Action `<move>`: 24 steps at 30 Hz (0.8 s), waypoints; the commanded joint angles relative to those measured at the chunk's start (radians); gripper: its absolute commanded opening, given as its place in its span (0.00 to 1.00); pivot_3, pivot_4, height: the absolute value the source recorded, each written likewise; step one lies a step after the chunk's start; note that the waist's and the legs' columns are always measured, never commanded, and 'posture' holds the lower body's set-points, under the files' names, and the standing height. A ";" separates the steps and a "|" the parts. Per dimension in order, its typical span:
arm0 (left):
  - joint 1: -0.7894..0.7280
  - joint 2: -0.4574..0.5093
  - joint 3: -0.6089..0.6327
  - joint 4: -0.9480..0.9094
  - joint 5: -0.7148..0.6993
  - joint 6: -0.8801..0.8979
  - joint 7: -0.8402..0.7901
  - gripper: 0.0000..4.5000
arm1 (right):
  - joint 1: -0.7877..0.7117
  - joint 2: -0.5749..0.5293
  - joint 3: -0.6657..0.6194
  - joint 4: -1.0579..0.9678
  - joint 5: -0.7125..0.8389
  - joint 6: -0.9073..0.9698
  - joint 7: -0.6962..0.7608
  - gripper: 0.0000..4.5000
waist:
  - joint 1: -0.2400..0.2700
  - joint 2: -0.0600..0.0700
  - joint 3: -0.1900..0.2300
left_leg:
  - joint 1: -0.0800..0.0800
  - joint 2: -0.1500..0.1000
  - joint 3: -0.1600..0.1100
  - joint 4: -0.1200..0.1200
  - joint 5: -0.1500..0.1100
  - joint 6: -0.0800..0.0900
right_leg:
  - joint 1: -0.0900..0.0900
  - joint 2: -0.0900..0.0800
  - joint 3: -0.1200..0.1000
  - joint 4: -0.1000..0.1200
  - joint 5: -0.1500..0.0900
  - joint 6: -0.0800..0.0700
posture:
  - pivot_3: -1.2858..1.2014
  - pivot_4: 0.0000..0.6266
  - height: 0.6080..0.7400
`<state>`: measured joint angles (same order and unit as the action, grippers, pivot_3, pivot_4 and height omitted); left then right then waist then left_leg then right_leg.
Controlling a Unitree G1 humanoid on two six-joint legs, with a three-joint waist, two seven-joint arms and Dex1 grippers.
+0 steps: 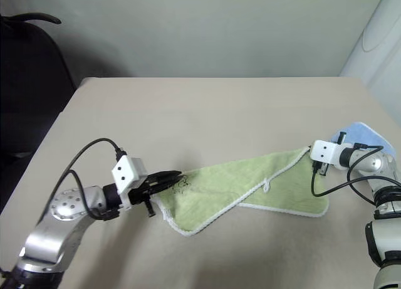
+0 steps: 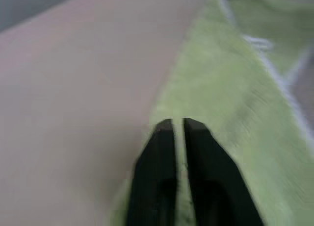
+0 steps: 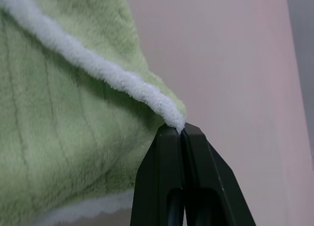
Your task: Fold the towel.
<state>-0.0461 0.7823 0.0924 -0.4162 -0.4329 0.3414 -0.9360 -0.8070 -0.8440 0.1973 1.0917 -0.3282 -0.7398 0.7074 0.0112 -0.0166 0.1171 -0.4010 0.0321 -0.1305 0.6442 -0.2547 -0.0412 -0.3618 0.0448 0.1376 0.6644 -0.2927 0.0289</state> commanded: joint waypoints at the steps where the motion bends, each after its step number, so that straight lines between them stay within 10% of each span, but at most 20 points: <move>1: 0.015 0.089 0.022 -0.052 -0.054 -0.017 -0.150 0.37 | 0.011 -0.009 -0.030 -0.042 0.029 -0.012 -0.030 0.00 | 0.000 0.000 0.000 | 0.000 0.000 0.000 0.000 0.000 0.000 | 0.000 0.000 0.000 0.000 0.000 0.000 | 0.52 0.24 1.00; 9: 0.067 0.262 -0.062 -0.124 -0.032 -0.077 -0.390 1.00 | 0.085 -0.009 -0.058 -0.131 0.077 0.012 -0.022 0.00 | -0.002 0.001 0.000 | -0.001 0.000 -0.001 -0.001 0.000 0.000 | -0.001 -0.001 0.000 0.000 0.000 0.000 | 0.52 0.24 1.00; 24: -0.032 0.158 -0.283 0.031 0.227 -0.198 -0.326 1.00 | 0.239 -0.031 -0.107 -0.332 0.157 0.103 0.003 0.00 | -0.003 0.001 0.000 | -0.003 0.000 -0.001 -0.001 -0.001 0.001 | -0.002 -0.001 -0.001 -0.001 0.000 0.000 | 0.52 0.24 1.00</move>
<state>-0.0779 0.9484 -0.1798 -0.3879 -0.2189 0.1672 -1.2747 -0.5714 -0.8493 0.1264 0.8007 -0.1988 -0.6438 0.7037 0.0085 -0.0158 0.1172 -0.4039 0.0326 -0.1320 0.6431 -0.2554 -0.0405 -0.3636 0.0433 0.1370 0.6633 -0.2926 0.0286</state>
